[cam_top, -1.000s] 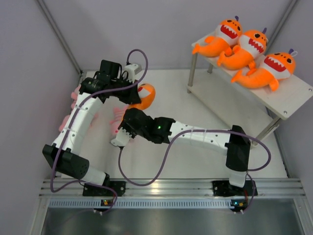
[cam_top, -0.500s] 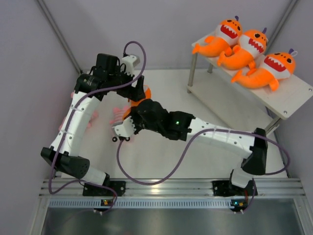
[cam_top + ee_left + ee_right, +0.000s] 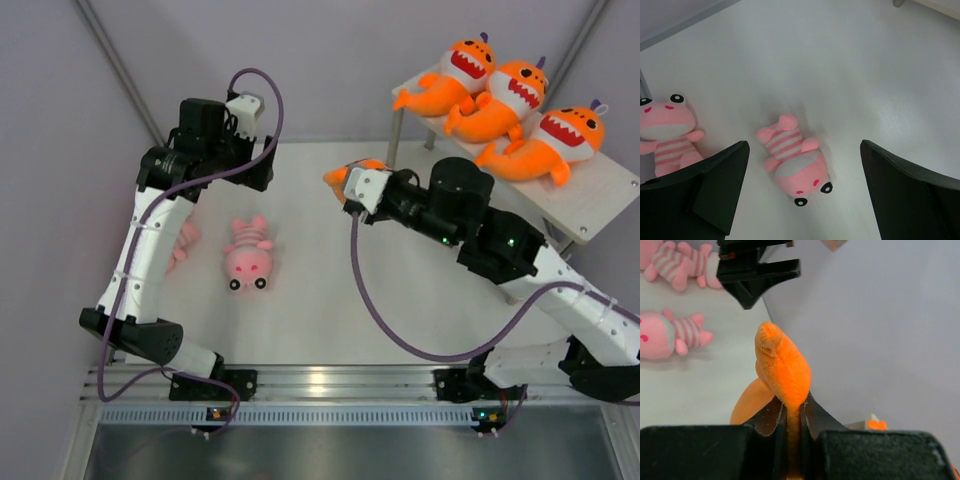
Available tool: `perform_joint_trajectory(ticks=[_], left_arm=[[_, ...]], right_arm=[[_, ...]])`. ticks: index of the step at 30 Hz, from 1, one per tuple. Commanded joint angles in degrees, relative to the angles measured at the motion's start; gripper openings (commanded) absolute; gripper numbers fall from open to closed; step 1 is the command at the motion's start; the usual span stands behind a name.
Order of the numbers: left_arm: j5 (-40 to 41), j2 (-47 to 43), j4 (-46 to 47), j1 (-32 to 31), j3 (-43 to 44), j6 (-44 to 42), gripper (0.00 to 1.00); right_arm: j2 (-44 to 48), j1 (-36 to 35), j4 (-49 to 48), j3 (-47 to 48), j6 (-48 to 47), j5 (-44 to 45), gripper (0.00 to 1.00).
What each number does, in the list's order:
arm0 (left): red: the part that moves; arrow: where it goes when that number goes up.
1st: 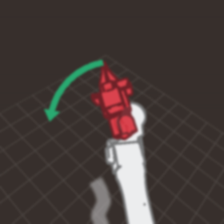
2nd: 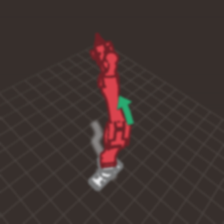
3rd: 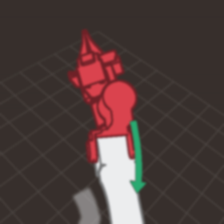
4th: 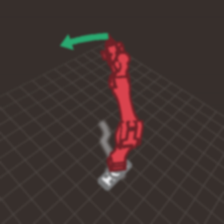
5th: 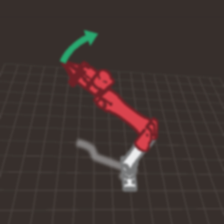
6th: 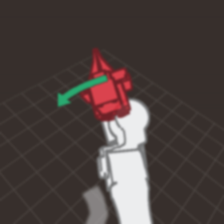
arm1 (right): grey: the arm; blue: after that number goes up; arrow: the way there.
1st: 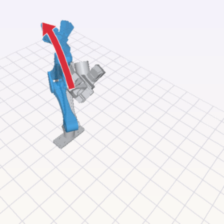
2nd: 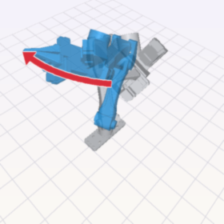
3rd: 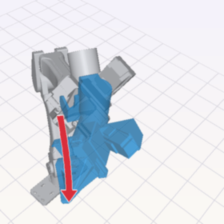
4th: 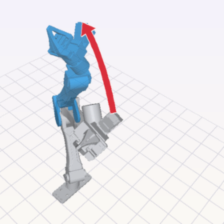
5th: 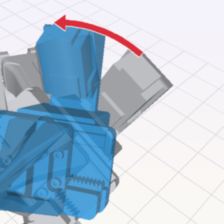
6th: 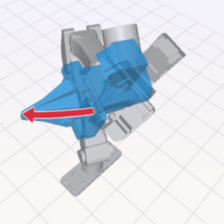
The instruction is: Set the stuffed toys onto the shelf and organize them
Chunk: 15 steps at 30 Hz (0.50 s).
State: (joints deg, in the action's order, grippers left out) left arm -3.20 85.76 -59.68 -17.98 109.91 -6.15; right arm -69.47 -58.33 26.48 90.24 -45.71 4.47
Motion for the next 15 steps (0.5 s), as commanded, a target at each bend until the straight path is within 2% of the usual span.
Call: perform_joint_trajectory(ticks=[1,6,7,10,13,15], left_arm=[[1.18,-1.73,0.0,0.05,0.75,-0.79,0.98],[-0.31,-1.73,0.09,0.05,-0.13,-0.88,0.98],[-0.92,-1.82,0.09,0.05,-0.22,-0.7,0.98],[-2.68,-1.73,0.09,0.05,-0.92,-0.35,0.98],[-4.44,-1.38,0.09,0.05,-1.45,0.0,0.98],[-4.97,-0.85,0.09,0.05,-1.19,-0.09,0.98]], right_arm=[[3.11,1.63,1.11,6.25,1.7,-0.44,0.0],[4.52,2.69,2.78,14.86,-7.69,7.03,0.0],[4.26,2.95,2.61,17.4,-9.99,11.48,0.0],[3.12,4.44,0.16,18.83,-20.97,24.5,0.0],[2.85,8.22,-1.69,18.31,-27.31,31.89,0.0],[4.68,10.59,-3.45,16.56,-31.43,33.75,0.0]])
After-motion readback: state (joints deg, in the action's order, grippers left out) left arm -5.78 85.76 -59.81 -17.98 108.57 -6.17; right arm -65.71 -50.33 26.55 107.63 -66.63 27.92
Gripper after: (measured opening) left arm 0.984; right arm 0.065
